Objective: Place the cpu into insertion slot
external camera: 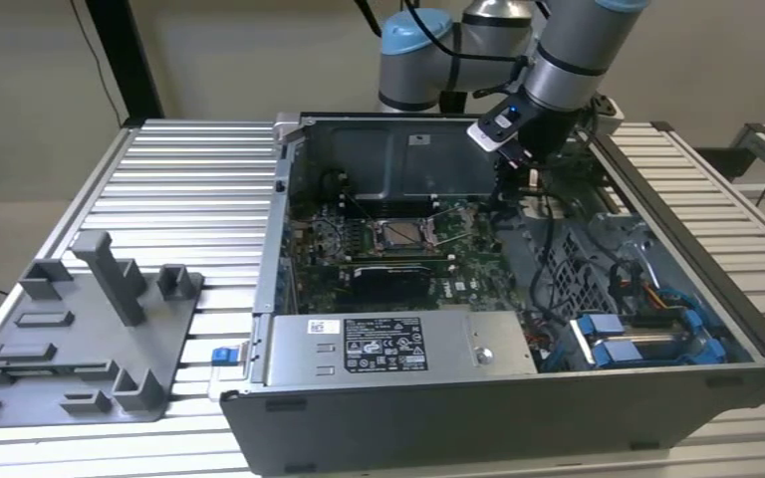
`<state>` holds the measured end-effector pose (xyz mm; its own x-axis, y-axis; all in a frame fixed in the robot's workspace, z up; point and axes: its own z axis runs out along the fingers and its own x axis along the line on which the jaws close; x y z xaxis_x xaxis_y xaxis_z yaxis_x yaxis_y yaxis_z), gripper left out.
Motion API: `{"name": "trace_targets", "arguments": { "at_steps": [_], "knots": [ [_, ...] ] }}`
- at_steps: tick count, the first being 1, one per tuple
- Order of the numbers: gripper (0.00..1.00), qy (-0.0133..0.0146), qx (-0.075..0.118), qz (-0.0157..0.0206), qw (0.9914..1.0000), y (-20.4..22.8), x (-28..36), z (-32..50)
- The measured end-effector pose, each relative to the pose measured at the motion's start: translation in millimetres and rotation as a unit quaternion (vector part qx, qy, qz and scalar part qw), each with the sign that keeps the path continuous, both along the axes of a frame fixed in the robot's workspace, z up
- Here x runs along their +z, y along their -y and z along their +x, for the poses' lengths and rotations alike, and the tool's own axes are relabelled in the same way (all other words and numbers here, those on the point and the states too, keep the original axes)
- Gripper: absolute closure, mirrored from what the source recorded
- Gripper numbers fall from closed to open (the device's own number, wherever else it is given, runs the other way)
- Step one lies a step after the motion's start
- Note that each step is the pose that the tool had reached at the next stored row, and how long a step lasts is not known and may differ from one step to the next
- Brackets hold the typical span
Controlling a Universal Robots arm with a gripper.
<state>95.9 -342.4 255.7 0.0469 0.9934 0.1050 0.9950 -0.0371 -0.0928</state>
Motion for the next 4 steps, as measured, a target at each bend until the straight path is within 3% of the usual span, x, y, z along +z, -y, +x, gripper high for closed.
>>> {"name": "trace_targets", "arguments": {
  "at_steps": [4],
  "knots": [
    [1.00,0.0000,0.000,0.0000,1.00000,0.0,0.0,0.0]
  ]
}}
